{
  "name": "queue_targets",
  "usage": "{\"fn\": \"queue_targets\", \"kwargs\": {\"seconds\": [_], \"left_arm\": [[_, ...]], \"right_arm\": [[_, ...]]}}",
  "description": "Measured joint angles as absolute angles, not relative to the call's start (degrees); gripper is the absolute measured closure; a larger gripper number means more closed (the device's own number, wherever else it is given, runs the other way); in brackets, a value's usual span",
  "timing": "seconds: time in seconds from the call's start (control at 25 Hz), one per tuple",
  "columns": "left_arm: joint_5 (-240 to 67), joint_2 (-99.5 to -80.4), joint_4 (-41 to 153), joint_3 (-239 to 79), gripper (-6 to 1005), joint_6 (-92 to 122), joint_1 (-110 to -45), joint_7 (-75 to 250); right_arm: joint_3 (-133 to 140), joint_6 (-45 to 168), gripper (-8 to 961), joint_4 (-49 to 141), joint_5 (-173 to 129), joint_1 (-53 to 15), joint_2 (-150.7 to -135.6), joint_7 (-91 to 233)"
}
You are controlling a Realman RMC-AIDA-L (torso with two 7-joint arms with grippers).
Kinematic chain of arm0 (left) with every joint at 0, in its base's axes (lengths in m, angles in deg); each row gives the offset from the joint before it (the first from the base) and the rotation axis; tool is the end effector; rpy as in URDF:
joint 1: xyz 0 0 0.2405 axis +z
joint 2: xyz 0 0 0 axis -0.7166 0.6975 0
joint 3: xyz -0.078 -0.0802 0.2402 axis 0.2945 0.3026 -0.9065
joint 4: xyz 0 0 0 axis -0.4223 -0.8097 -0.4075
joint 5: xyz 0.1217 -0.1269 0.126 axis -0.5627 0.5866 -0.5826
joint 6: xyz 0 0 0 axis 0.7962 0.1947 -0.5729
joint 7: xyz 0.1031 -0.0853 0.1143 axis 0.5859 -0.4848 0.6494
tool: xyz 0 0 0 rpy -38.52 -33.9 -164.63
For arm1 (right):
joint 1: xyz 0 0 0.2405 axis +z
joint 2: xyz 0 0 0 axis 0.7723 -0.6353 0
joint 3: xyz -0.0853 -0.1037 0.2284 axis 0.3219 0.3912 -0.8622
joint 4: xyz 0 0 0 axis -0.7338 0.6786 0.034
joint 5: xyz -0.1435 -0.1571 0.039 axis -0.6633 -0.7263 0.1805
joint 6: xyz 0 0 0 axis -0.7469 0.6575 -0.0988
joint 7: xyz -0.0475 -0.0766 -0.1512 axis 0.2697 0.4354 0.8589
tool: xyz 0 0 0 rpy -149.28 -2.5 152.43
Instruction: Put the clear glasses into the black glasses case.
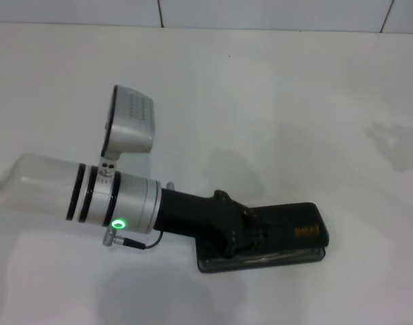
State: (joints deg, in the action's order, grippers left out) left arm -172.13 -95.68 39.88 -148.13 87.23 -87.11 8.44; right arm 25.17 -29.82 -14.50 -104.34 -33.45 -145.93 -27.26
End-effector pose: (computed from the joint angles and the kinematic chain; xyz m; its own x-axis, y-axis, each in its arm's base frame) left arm -0.2039 0.3127 -0.1465 0.8389 0.4384 0.3226 0.3906 -0.8976 0.2042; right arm 0.2706 0.3210 0.1326 0.6133 -0.2503 -0.7491 -0.6349 -0.7205 -0.2790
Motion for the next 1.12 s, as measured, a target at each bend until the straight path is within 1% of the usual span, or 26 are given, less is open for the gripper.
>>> {"fn": "queue_targets", "kwargs": {"seconds": [0.28,0.4,0.52,0.6,0.76,0.84,0.88,1.0,1.08,1.12], "left_arm": [[-166.0,-95.64,38.8,-156.1,846,88.3,-86.8,9.1],[-162.5,-95.38,34.9,-157.0,848,93.5,-85.7,9.2],[-158.5,-94.88,27.2,-156.5,847,99.6,-82.4,6.1],[-156.4,-94.20,20.6,-154.7,846,103.8,-78.8,3.7],[-155.5,-93.36,11.5,-147.5,759,113.6,-74.2,2.2],[-155.5,-92.79,9.4,-144.1,716,116.9,-73.1,0.1],[-155.5,-92.37,8.9,-142.9,677,117.8,-72.8,-1.2],[-155.4,-90.16,8.6,-141.2,559,118.5,-71.5,-3.3],[-155.2,-89.13,9.0,-139.8,480,118.8,-70.2,-3.2],[-155.2,-88.83,9.2,-139.2,469,119.0,-69.8,-3.1]], "right_arm": [[25.5,-29.8,788,-14.0,-104.3,-33.5,-145.92,-27.3],[25.7,-30.2,788,-14.0,-104.5,-33.9,-145.85,-27.1],[26.0,-32.7,788,-13.7,-105.9,-33.8,-145.79,-25.5],[27.1,-35.6,788,-12.9,-106.7,-33.3,-145.78,-23.2],[31.1,-41.4,787,-9.1,-105.4,-32.8,-146.05,-16.5],[34.2,-44.0,787,-5.7,-102.8,-32.6,-146.18,-14.3],[35.9,-45.0,787,-3.9,-100.9,-32.5,-146.18,-13.9],[40.6,-47.6,679,0.2,-96.5,-31.9,-146.20,-12.1],[43.5,-48.4,607,1.5,-94.8,-31.3,-146.27,-11.2],[44.4,-48.4,564,1.7,-94.3,-31.1,-146.31,-11.0]]}}
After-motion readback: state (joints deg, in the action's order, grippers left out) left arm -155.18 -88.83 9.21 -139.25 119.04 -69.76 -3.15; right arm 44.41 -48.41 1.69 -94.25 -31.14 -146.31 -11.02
